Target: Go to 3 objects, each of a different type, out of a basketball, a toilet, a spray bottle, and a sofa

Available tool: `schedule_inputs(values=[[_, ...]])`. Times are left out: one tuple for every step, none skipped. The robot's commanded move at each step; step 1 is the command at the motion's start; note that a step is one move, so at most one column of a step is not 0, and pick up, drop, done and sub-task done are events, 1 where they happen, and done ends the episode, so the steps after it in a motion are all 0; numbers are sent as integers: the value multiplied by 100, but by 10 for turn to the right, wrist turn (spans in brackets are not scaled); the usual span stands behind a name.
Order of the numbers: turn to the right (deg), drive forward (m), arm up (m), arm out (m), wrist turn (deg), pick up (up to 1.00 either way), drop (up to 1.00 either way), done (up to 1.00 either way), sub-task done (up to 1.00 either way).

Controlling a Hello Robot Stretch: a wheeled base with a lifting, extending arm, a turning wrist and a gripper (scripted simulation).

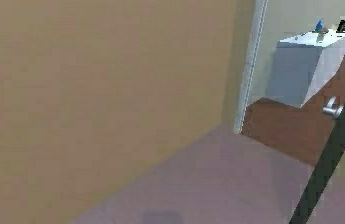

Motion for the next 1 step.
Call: schedule_inputs(values=[[0,100,0,0,0,0,0,0,0]])
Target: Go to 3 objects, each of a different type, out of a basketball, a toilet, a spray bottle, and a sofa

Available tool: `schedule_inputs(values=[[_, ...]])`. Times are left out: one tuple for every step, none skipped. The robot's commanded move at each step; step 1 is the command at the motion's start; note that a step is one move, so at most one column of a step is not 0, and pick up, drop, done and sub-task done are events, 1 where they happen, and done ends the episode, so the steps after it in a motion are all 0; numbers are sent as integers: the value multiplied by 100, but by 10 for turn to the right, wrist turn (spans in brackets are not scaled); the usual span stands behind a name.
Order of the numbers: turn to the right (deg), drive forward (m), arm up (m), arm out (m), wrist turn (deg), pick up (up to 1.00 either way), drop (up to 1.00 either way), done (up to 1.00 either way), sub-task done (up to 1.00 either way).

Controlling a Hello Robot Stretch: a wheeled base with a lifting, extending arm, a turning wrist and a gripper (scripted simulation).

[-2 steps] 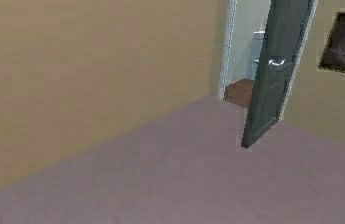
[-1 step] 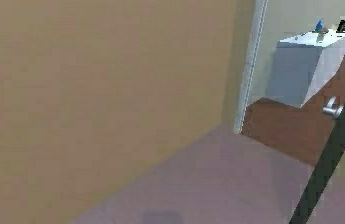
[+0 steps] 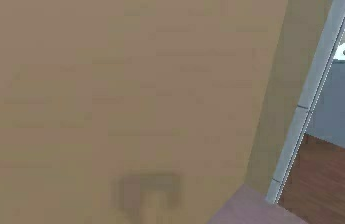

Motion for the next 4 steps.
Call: schedule_inputs(values=[[0,15,0,0,0,0,0,0,0],[450,0,0,0,0,0,0,0,0],[120,0,0,0,0,0,0,0,0],[0,100,0,0,0,0,0,0,0]])
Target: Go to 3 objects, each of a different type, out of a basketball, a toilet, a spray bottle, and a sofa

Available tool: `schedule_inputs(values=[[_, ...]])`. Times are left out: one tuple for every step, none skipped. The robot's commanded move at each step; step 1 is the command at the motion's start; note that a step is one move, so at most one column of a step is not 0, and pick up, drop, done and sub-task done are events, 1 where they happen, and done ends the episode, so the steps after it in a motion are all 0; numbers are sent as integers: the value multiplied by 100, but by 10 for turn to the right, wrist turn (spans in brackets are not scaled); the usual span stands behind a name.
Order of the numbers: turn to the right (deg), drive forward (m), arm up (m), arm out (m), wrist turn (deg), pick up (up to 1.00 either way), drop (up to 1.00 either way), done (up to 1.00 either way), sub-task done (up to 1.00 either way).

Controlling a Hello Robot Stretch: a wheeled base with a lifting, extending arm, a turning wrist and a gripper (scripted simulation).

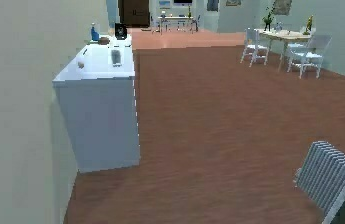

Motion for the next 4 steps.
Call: schedule_inputs(values=[[0,50,0,0,0,0,0,0,0],[30,0,0,0,0,0,0,0,0],[0,100,0,0,0,0,0,0,0],[-120,0,0,0,0,0,0,0,0]])
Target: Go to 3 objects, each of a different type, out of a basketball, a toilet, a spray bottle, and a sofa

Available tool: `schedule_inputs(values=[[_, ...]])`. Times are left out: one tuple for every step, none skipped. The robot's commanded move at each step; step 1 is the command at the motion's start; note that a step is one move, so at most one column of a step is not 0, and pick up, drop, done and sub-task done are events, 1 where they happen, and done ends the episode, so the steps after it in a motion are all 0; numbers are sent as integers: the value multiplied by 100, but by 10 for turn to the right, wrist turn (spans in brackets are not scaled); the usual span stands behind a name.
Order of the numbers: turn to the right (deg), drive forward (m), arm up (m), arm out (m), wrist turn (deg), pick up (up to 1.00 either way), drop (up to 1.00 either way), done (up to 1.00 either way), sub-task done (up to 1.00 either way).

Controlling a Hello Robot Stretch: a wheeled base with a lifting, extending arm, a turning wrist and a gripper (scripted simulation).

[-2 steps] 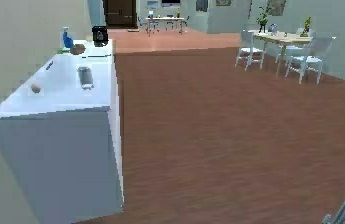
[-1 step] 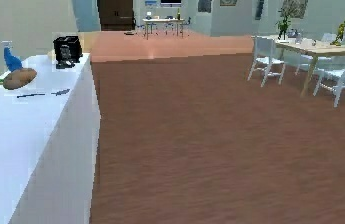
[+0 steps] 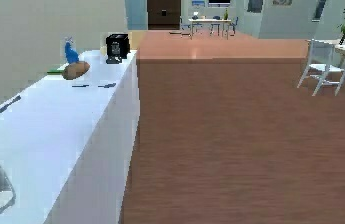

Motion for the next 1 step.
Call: schedule_inputs(values=[[0,100,0,0,0,0,0,0,0]])
